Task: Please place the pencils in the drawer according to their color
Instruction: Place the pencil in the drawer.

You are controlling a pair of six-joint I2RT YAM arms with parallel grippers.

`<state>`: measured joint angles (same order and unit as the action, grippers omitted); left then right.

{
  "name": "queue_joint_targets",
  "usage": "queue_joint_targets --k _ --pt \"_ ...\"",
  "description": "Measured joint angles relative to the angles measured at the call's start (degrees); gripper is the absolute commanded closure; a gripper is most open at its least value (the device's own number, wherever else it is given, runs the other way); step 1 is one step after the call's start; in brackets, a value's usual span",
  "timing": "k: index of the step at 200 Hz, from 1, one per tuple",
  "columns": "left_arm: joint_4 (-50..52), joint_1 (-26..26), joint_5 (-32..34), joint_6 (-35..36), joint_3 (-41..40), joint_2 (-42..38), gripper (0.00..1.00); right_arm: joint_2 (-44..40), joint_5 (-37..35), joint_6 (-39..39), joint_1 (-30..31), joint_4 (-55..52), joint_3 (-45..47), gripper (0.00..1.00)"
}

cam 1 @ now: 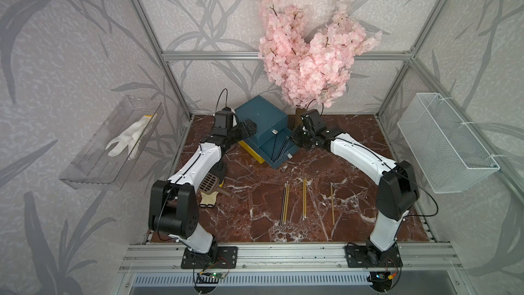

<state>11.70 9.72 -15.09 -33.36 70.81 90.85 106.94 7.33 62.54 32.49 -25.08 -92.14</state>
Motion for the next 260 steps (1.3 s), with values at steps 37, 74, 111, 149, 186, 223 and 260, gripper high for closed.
queue_joint_targets --k 37,74,111,149,186,223,260 --pt "-0.02 0.00 0.00 0.00 0.00 0.00 0.00 5.55 -0.87 -0.72 -0.20 -0.20 -5.03 1.00" --pt "-0.15 0.00 -0.04 -0.07 0.00 0.09 0.00 8.96 -0.76 -1.38 -0.07 -0.46 -7.43 1.00" --pt "-0.33 0.00 -0.13 -0.09 0.00 0.17 0.00 9.57 -0.17 -2.23 0.74 -1.27 -7.43 1.00" --pt "-0.37 0.00 -0.22 -0.11 0.00 0.20 0.00 9.62 1.18 -3.21 1.79 -2.05 -7.58 0.61" --pt "-0.37 0.00 -0.24 -0.13 0.00 0.20 0.00 9.44 1.33 -4.83 2.51 -3.65 -9.35 0.58" --pt "-0.37 0.00 -0.22 -0.11 0.00 0.20 0.00 5.62 0.52 -6.14 3.87 -4.35 -6.45 0.58" --pt "-0.46 0.00 -0.28 -0.11 -0.02 0.20 0.00 -5.25 -1.57 -6.80 8.44 -5.16 3.41 0.58"
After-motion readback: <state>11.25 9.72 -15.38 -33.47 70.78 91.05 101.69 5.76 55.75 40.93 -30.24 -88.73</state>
